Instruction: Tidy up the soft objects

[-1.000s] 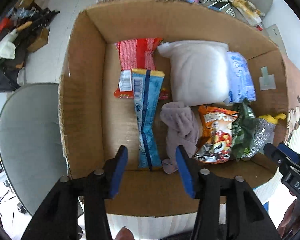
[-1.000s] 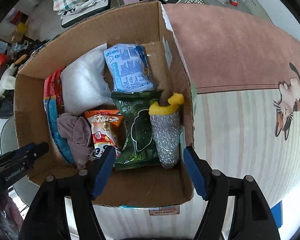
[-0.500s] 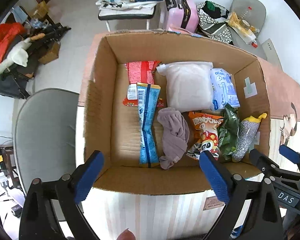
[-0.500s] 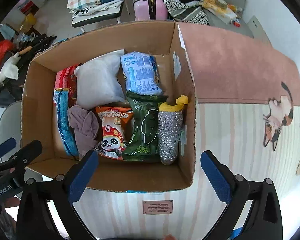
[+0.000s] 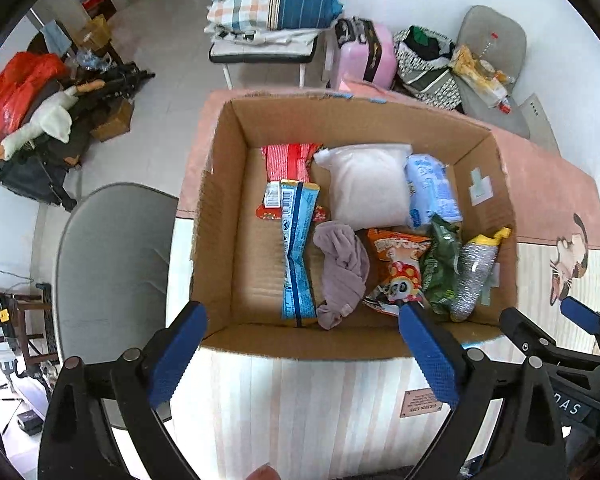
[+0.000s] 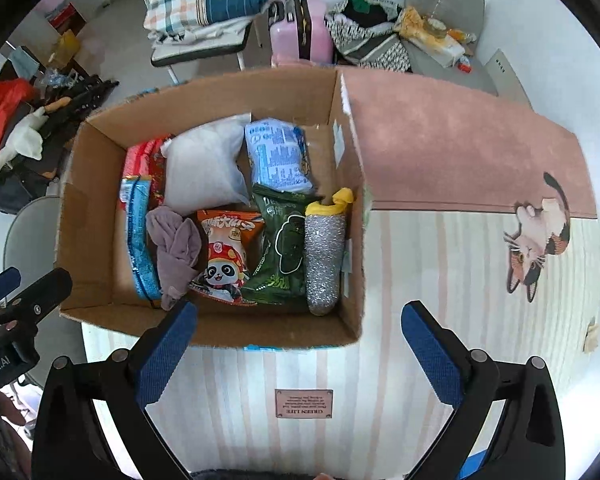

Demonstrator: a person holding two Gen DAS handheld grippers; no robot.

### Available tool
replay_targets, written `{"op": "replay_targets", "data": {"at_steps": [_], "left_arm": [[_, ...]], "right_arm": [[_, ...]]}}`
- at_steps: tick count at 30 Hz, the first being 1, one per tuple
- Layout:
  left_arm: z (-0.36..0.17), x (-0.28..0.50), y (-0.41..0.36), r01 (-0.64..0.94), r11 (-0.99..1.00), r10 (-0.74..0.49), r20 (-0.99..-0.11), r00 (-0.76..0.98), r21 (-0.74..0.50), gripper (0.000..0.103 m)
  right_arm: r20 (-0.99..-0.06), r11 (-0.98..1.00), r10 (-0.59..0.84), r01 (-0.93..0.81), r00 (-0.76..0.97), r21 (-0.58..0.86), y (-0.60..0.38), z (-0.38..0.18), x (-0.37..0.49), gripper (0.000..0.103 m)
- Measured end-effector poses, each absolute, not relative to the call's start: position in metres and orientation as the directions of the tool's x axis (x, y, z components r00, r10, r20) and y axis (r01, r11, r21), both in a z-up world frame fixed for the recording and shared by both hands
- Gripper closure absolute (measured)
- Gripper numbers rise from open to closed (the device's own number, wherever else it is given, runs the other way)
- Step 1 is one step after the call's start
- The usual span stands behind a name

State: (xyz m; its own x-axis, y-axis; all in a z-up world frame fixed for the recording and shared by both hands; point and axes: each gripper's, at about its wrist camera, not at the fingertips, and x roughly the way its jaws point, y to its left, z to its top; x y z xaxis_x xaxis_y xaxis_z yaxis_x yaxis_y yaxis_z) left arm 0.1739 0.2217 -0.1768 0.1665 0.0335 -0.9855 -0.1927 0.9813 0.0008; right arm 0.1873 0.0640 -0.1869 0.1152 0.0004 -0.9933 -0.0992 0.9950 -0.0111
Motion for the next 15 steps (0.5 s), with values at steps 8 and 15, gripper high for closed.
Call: {"op": "replay_targets", "data": {"at_steps": [8, 15], "left_arm": [[-0.105, 0.129, 0.201, -0.175, 0.984, 0.06, -0.955, 0.291, 0.008, 0.005], [-0.04, 0.091, 0.194, -0.18, 0.984, 0.065, -0.917, 0.394, -0.008, 0.005]], "right_arm": [[-0.972, 0.991, 0.054, -0.129, 0.23, 0.024, 0.052, -0.107, 0.139, 0.0], [-0.938, 0.987, 0.091, -0.158, 0.335, 0.04, 0.047, -0.035, 0.102, 0.0]]}}
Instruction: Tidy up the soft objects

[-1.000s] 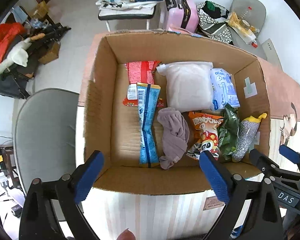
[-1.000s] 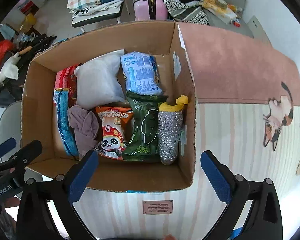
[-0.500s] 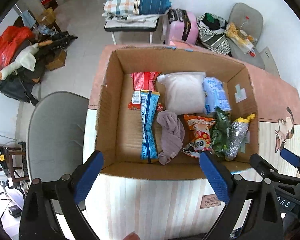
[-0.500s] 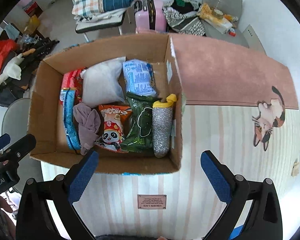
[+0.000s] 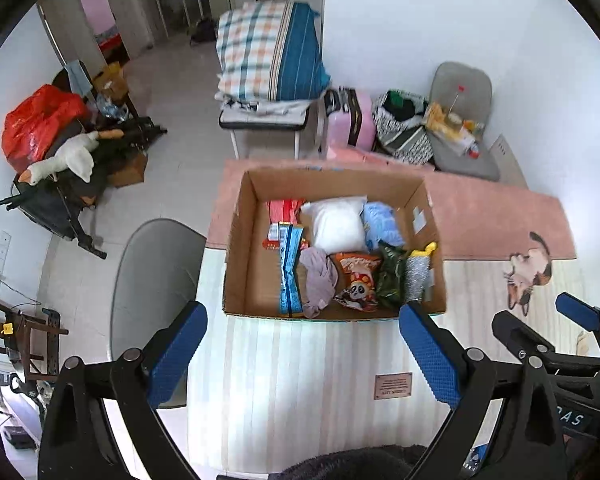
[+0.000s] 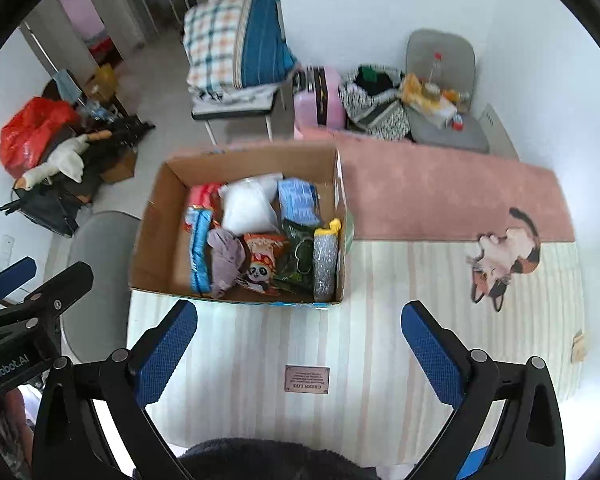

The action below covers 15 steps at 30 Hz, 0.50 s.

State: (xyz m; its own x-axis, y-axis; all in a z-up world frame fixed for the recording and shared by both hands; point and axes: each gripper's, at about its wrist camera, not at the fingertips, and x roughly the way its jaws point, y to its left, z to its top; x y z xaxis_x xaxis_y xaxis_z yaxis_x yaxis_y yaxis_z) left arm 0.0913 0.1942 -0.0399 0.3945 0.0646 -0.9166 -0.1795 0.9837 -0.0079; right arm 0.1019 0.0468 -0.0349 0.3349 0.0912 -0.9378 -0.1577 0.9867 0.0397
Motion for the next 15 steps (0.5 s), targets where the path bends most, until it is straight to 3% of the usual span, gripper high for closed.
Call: {"op": "replay_targets", "data": {"at_steps": [15], "left_arm": [[0.041, 0.037, 0.181, -0.183, 0.983, 0.097, -0.84, 0.534, -0.003, 0.005]], "right_arm": [[-0.859, 0.982, 0.088, -0.189, 0.505, -0.01, 0.031, 0.071, 0.037, 0.0]]}}
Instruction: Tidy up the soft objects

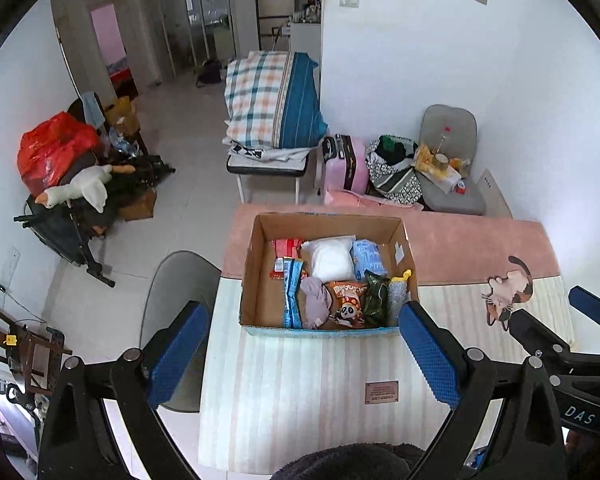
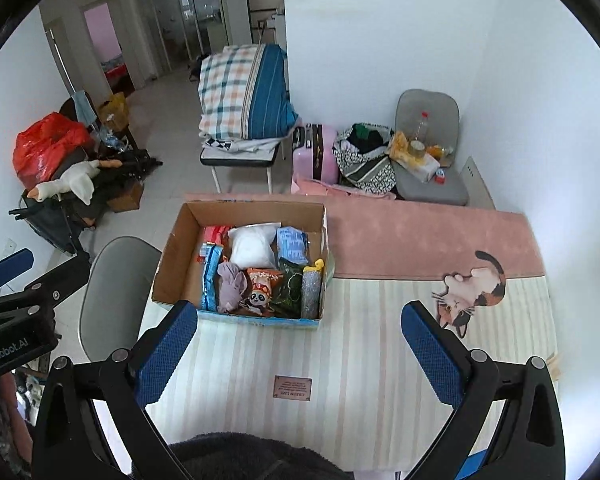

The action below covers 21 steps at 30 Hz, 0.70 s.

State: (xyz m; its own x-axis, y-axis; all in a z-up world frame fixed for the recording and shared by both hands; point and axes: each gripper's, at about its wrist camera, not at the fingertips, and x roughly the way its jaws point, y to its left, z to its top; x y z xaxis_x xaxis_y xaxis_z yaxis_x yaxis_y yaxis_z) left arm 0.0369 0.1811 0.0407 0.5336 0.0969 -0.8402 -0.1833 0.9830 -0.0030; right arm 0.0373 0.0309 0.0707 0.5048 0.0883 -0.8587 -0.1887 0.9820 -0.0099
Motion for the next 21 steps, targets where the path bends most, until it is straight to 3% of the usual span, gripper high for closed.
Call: {"op": "replay_targets", "data": {"at_steps": [21], "left_arm": [[0.029, 0.037, 0.174, -0.185, 0.983, 0.102, -0.858, 0.503, 0.009, 0.005]], "right_arm": [[-0.84, 0.985, 0.03, -0.157, 0.542, -0.066, 0.02, 0.075, 0.033, 0.0]]}}
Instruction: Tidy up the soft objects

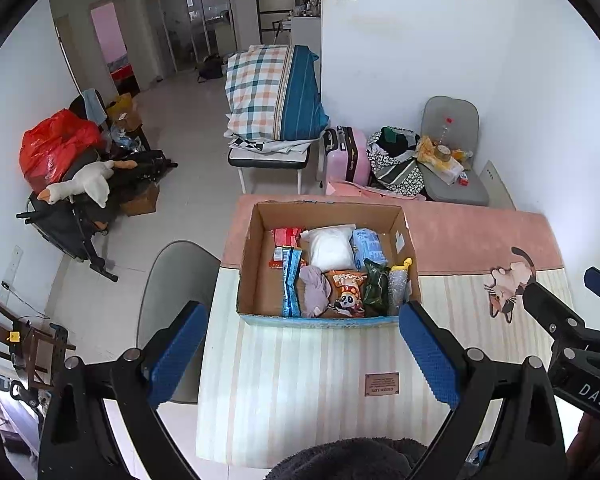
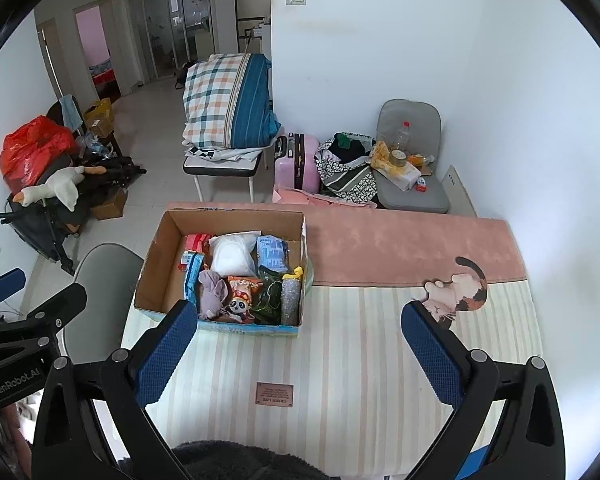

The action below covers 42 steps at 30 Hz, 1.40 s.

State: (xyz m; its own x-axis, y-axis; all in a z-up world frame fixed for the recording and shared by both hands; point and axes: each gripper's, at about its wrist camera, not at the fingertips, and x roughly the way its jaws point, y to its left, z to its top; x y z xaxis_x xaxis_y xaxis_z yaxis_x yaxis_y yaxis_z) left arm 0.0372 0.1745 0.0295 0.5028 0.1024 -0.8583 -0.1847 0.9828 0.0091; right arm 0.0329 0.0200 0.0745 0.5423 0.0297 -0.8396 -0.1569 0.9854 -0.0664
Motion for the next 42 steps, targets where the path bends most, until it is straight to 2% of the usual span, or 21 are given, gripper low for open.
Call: {"op": "replay_targets", "data": {"at_steps": [42], "left_arm": [[0.032, 0.041, 0.168, -0.193, 0.981, 0.103, -0.855, 0.508, 0.004, 0.005]], "right_arm": [[-0.824, 0.986, 0.02, -0.146, 0.566, -0.077, 0.026, 0.087, 0.034, 0.0]]}}
